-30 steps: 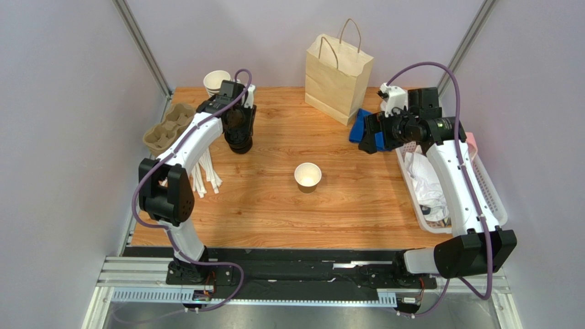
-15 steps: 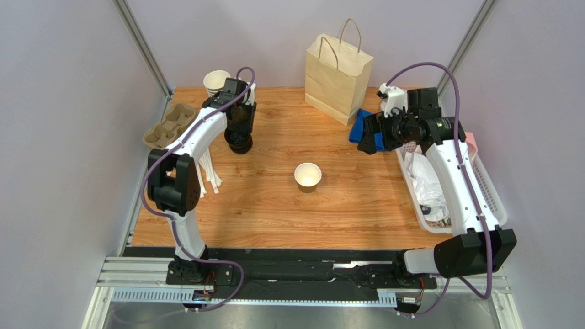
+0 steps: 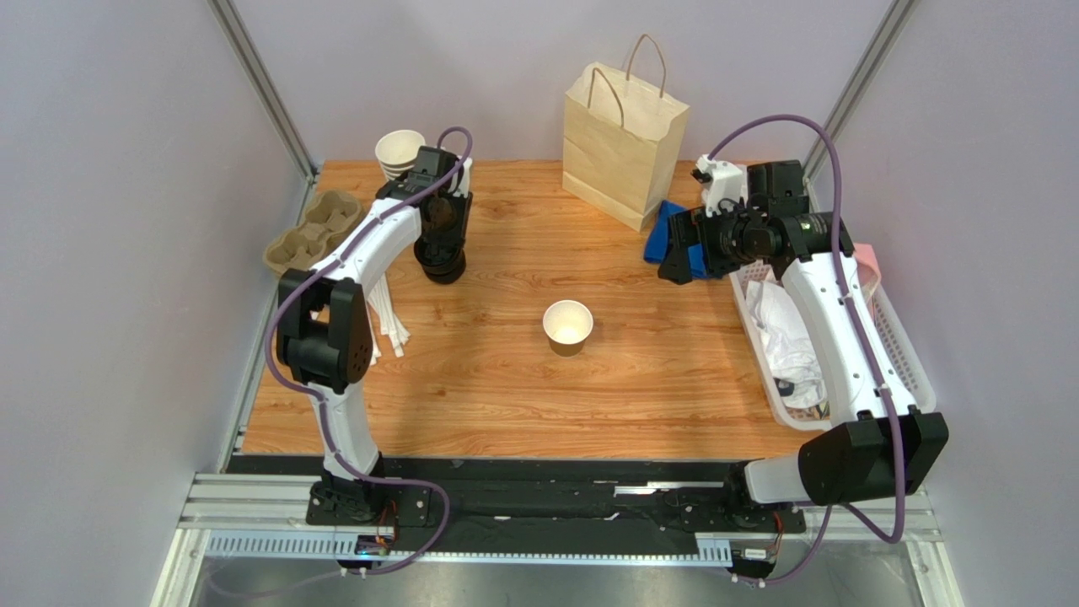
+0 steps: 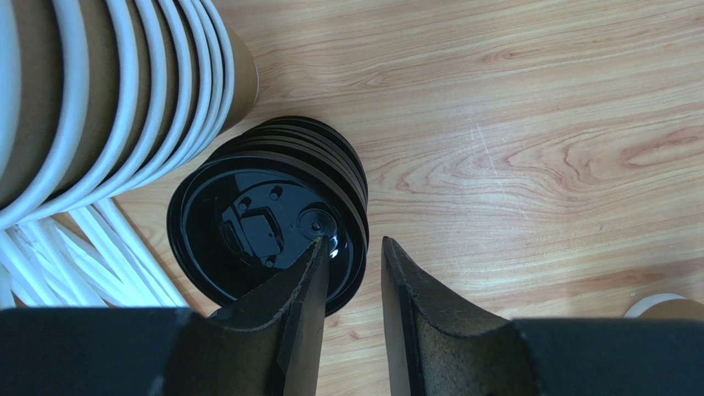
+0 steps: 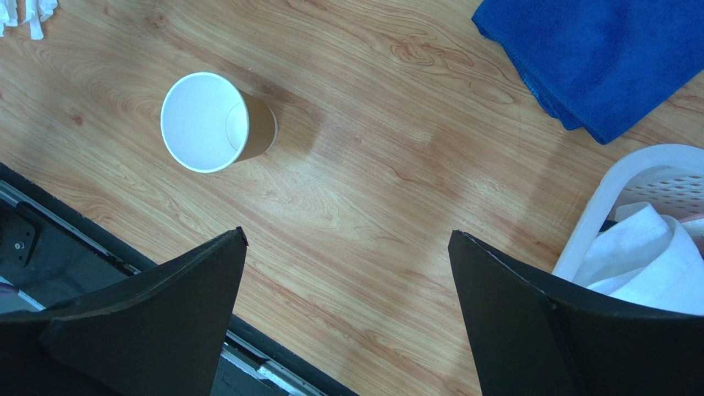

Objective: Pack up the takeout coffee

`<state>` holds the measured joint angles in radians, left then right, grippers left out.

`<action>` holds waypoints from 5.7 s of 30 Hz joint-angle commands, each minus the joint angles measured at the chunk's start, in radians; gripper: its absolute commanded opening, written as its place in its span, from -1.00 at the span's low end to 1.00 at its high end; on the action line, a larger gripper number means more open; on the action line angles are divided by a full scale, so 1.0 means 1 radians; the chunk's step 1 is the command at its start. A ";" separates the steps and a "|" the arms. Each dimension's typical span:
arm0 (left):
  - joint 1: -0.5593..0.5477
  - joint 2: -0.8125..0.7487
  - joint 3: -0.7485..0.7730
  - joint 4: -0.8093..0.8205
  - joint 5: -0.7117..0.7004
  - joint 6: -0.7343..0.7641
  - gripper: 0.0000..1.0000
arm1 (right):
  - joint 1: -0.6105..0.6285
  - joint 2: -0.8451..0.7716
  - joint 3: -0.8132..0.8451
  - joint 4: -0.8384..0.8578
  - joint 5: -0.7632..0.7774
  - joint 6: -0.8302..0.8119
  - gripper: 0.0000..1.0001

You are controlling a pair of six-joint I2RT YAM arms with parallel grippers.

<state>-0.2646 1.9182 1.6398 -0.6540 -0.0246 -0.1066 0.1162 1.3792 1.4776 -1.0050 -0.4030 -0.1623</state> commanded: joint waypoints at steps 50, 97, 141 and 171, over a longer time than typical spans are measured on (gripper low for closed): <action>0.007 -0.162 0.018 -0.075 0.018 0.007 -1.00 | -0.003 0.009 0.058 -0.009 -0.045 -0.017 1.00; -0.102 -0.872 -0.279 1.107 1.206 -0.890 -1.00 | 0.359 -0.227 0.010 0.924 -0.468 0.727 0.34; -0.143 -0.877 -0.294 1.183 1.206 -0.943 -1.00 | 0.533 -0.078 0.084 1.158 -0.540 0.761 -0.46; -0.117 -0.972 -0.366 0.604 1.011 -0.525 0.39 | 0.504 -0.095 0.150 0.699 -0.341 0.523 -1.00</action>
<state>-0.4019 0.9943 1.2858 0.1280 1.0561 -0.7799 0.6346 1.3056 1.5700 -0.1505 -0.8124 0.4736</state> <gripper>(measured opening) 0.676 0.033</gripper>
